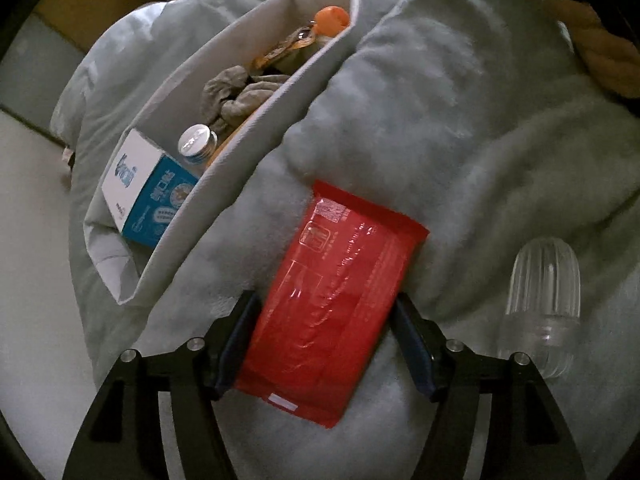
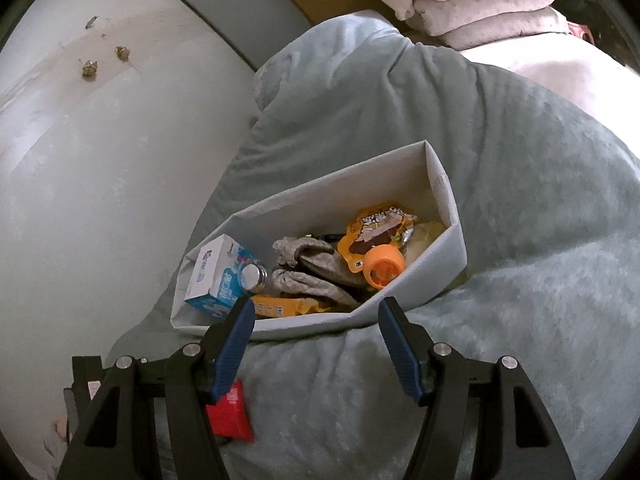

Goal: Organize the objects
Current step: 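Regrasp the red packet with the left tool and lift it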

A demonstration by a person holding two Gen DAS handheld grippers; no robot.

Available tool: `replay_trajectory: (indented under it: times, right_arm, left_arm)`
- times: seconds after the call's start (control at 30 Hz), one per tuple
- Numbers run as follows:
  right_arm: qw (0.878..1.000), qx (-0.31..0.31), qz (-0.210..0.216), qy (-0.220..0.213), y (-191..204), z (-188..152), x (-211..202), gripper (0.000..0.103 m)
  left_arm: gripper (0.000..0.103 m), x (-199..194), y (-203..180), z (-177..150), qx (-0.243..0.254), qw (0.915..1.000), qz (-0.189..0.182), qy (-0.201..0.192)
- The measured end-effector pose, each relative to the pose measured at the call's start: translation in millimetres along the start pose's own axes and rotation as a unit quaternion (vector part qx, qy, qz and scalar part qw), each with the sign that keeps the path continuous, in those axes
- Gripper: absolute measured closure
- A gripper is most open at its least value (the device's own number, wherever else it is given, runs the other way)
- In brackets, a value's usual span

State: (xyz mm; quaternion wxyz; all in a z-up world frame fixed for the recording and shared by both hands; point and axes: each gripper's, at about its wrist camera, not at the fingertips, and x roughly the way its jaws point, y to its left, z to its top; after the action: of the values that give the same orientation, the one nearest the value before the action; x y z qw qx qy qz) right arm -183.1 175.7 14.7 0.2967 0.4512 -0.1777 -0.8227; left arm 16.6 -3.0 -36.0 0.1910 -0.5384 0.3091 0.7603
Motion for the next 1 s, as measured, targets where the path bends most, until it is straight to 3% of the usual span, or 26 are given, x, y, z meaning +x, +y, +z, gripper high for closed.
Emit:
replay_trajectory:
  times: [0.23,0.43,0.47,0.5,0.53,0.67,0.87,0.97,1.0]
  right_arm:
    - [1.000,0.006,-0.001,0.001,-3,-3,3,0.041]
    - [1.000,0.004,0.020,0.007,0,-8,2,0.041]
    - [1.000,0.005,0.024,0.007,0,-9,2,0.041]
    - [1.000,0.006,0.026,0.007,0,-9,2,0.041]
    - [1.000,0.006,0.030,0.007,0,-10,1,0.041]
    - [0.999,0.010,0.036,0.004,0,-11,-1,0.041]
    - [0.999,0.015,0.040,0.008,-1,-12,-1,0.040]
    - [0.999,0.018,0.048,0.016,-2,-13,-1,0.040]
    - [0.998,0.019,0.055,0.023,-1,-14,0,0.040]
  left_arm:
    - [0.047,-20,-1,3,-0.030,0.9989,0.023,-0.028]
    - [0.054,-48,-5,17,-0.039,0.9955,0.034,-0.079]
    - [0.060,-52,-4,18,-0.040,0.9946,0.035,-0.089]
    - [0.079,-56,-1,19,-0.044,0.9935,0.035,-0.099]
    - [0.086,-57,0,25,-0.048,0.9930,0.037,-0.102]
    - [0.086,-61,7,49,-0.055,0.9914,0.049,-0.108]
    - [0.087,-58,11,54,-0.074,0.9899,0.023,-0.119]
    - [0.081,-57,20,42,-0.105,0.9868,0.004,-0.123]
    - [0.072,-56,25,37,-0.121,0.9854,-0.012,-0.119]
